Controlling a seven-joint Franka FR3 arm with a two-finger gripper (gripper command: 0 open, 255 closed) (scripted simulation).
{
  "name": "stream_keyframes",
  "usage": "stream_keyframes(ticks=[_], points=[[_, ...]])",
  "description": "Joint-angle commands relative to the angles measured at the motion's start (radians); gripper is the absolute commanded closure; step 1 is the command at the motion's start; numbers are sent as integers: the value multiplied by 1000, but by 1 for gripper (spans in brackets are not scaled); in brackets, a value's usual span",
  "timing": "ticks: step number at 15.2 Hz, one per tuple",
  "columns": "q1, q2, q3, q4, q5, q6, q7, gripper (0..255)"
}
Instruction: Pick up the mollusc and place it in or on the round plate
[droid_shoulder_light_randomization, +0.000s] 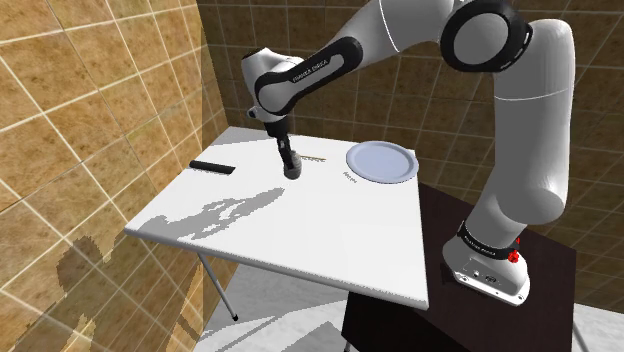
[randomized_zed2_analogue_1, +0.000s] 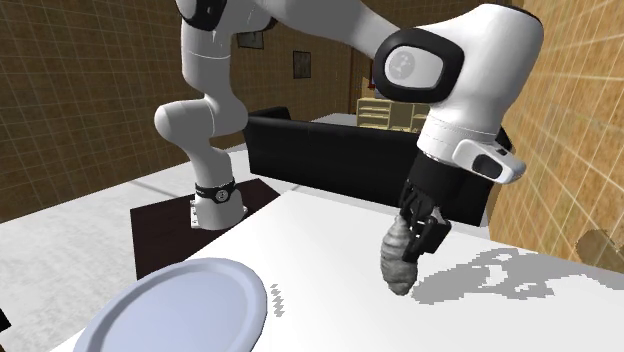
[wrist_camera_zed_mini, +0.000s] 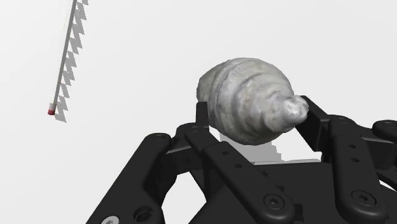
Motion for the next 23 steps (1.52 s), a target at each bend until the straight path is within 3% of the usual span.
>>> stream_keyframes(ticks=[1, 12, 23], points=[[-28, -60, -8, -83, 6, 27, -33, 255], [-165, -311, -88, -434, 8, 148, -234, 255], [-298, -474, -218, -643, -41, 223, -462, 255]])
